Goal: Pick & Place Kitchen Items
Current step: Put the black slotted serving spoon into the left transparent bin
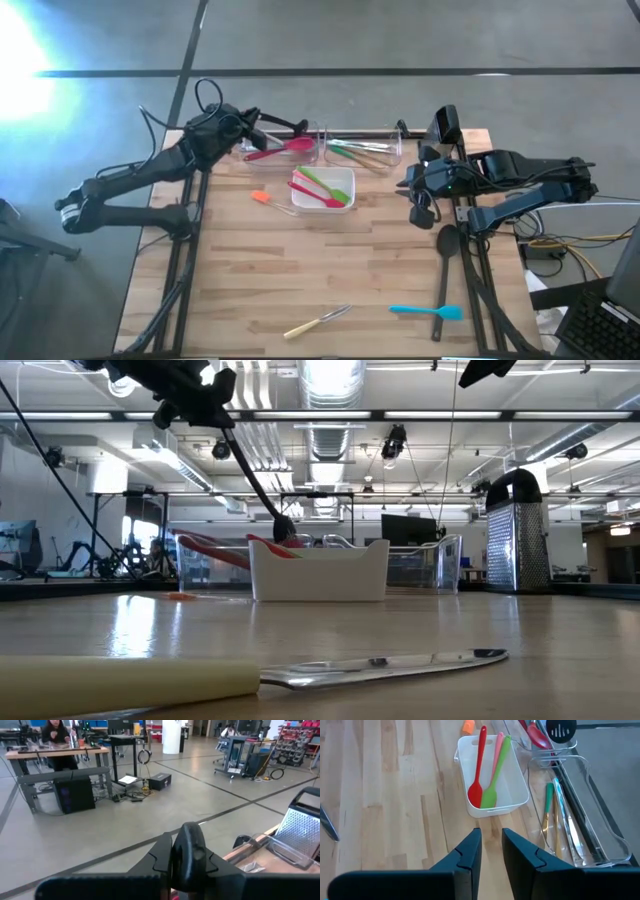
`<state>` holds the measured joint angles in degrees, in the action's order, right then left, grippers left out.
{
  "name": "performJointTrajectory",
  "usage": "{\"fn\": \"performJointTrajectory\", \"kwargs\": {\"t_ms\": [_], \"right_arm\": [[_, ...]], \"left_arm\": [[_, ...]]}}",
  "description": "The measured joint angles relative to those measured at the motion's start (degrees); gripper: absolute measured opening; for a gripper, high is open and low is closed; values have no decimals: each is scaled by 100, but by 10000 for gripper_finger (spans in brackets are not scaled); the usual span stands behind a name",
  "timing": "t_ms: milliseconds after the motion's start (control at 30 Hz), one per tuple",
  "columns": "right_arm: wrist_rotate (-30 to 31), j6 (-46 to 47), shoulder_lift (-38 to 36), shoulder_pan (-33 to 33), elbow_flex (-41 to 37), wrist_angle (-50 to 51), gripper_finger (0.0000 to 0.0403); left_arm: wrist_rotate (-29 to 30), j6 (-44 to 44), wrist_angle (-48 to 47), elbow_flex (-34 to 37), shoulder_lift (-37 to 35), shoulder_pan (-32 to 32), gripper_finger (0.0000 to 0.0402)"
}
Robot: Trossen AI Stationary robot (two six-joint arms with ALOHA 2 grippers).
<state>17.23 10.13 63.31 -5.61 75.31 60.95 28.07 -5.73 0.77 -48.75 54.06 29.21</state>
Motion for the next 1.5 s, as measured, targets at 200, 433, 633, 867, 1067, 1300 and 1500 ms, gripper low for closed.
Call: {"fn": "performJointTrajectory", "kwargs": {"t_ms": [200, 433, 633, 867, 1067, 1300, 1500], "right_arm": [[-4, -2, 0, 0, -3, -36, 77], [-6, 12, -4, 2, -11, -39, 66], [-55, 37, -4, 2, -13, -33, 59], [-57, 41, -4, 2, -13, 0, 64], [-59, 22, -4, 2, -13, 7, 72], [-63, 27, -4, 2, -13, 8, 71], [-73, 39, -4, 2, -13, 7, 61]], "left_arm": [[14, -224, -73, 15, 100, 7, 24], [35, -815, -46, 22, 439, 9, 24], [-39, -1337, -26, 20, 583, 11, 24], [-551, -890, -11, 31, 325, 10, 24], [-1124, 560, -434, 31, 177, 5, 24], [-1207, 1978, -918, 26, 211, 23, 24], [-1610, 3600, -1080, 26, 216, 25, 24]]}}
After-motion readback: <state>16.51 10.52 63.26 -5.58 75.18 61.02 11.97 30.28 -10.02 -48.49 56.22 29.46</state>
